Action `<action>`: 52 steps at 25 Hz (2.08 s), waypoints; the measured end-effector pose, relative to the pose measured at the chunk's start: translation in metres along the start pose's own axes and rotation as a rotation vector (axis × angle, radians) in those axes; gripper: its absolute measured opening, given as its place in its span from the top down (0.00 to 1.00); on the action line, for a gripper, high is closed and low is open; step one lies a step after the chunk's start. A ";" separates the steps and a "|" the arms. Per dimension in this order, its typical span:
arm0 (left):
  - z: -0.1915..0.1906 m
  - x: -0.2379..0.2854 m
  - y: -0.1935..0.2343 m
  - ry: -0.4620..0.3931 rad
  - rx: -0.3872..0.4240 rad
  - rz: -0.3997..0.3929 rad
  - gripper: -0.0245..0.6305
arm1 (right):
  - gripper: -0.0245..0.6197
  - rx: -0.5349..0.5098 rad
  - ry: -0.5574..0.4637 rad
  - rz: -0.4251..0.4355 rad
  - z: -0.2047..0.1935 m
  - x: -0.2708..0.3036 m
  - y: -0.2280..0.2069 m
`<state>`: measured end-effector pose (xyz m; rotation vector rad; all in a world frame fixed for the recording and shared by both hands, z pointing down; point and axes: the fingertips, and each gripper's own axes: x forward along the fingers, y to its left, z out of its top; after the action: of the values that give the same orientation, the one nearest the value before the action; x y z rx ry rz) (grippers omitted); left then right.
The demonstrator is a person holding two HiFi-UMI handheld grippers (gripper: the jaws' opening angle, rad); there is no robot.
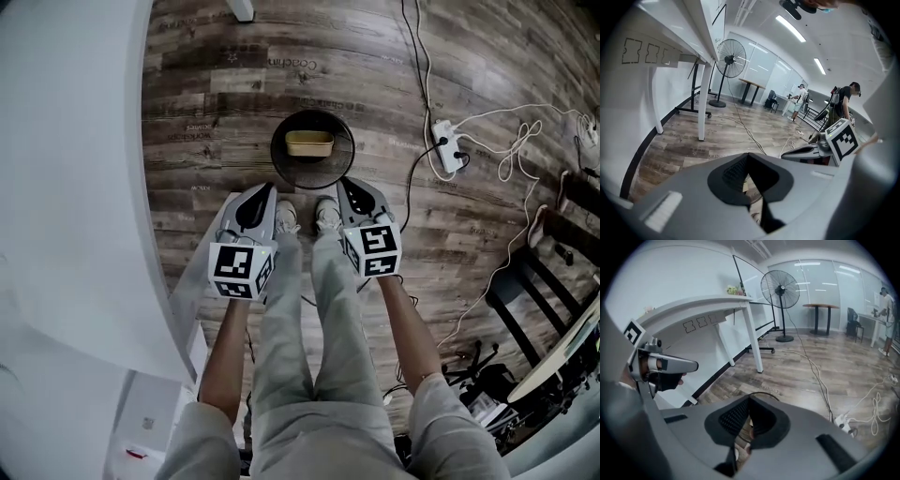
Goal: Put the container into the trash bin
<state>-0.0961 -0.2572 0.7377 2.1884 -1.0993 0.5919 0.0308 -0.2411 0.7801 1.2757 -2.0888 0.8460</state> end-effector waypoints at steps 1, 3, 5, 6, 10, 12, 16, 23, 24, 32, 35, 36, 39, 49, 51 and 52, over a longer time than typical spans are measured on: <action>0.002 -0.002 -0.001 -0.001 0.000 0.002 0.95 | 0.94 0.004 -0.012 -0.002 0.004 -0.007 0.000; 0.008 -0.008 -0.004 -0.004 -0.001 0.006 0.95 | 0.94 0.010 -0.035 -0.001 0.012 -0.021 0.002; 0.015 -0.013 -0.008 -0.010 -0.001 0.009 0.95 | 0.94 0.005 -0.054 -0.002 0.020 -0.035 0.005; 0.019 -0.016 -0.010 -0.014 0.000 0.011 0.95 | 0.94 0.000 -0.062 -0.004 0.025 -0.041 0.006; 0.036 -0.026 -0.017 -0.028 0.008 0.018 0.95 | 0.94 -0.018 -0.096 -0.009 0.043 -0.061 0.009; 0.044 -0.031 -0.020 -0.035 0.012 0.022 0.95 | 0.94 -0.023 -0.112 -0.012 0.053 -0.071 0.010; 0.057 -0.047 -0.027 -0.047 0.015 0.027 0.95 | 0.94 -0.032 -0.146 -0.013 0.073 -0.093 0.016; 0.108 -0.079 -0.045 -0.092 0.024 0.037 0.95 | 0.94 -0.048 -0.222 -0.028 0.126 -0.138 0.012; 0.116 -0.084 -0.047 -0.101 0.029 0.038 0.95 | 0.94 -0.051 -0.235 -0.033 0.134 -0.145 0.011; 0.182 -0.120 -0.064 -0.178 0.061 0.045 0.95 | 0.94 -0.064 -0.331 -0.072 0.197 -0.199 0.010; 0.200 -0.132 -0.074 -0.198 0.069 0.041 0.95 | 0.94 -0.068 -0.355 -0.085 0.215 -0.219 0.010; 0.205 -0.138 -0.077 -0.203 0.071 0.039 0.95 | 0.94 -0.071 -0.360 -0.090 0.219 -0.225 0.012; 0.219 -0.154 -0.089 -0.215 0.076 0.032 0.95 | 0.94 -0.079 -0.375 -0.102 0.231 -0.247 0.015; 0.263 -0.204 -0.109 -0.253 0.109 0.044 0.95 | 0.94 -0.100 -0.419 -0.136 0.266 -0.311 0.023; 0.267 -0.213 -0.111 -0.256 0.109 0.050 0.95 | 0.94 -0.098 -0.420 -0.144 0.267 -0.322 0.023; 0.270 -0.217 -0.112 -0.259 0.111 0.053 0.95 | 0.94 -0.097 -0.422 -0.147 0.268 -0.327 0.023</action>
<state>-0.0931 -0.2717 0.3740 2.3885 -1.2880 0.4076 0.1077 -0.2485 0.3638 1.6408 -2.2816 0.4302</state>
